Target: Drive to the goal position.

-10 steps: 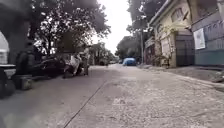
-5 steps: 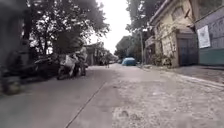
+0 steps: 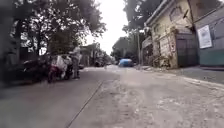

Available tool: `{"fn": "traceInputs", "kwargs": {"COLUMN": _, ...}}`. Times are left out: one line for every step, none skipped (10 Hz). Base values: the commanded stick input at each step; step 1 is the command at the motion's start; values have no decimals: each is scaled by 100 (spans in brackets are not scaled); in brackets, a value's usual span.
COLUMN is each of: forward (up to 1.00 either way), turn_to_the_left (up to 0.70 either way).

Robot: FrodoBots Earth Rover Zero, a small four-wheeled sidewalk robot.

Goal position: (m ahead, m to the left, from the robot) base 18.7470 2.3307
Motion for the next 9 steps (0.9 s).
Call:
{"fn": "traceInputs", "kwargs": {"forward": 70, "turn_to_the_left": 0}}
{"fn": "traceInputs", "kwargs": {"forward": 70, "turn_to_the_left": 0}}
{"fn": "traceInputs", "kwargs": {"forward": 70, "turn_to_the_left": -21}}
{"fn": "traceInputs", "kwargs": {"forward": 70, "turn_to_the_left": -27}}
{"fn": "traceInputs", "kwargs": {"forward": 70, "turn_to_the_left": -13}}
{"fn": "traceInputs", "kwargs": {"forward": 70, "turn_to_the_left": 0}}
{"fn": "traceInputs", "kwargs": {"forward": 70, "turn_to_the_left": 0}}
{"fn": "traceInputs", "kwargs": {"forward": 70, "turn_to_the_left": 0}}
{"fn": "traceInputs", "kwargs": {"forward": 70, "turn_to_the_left": 0}}
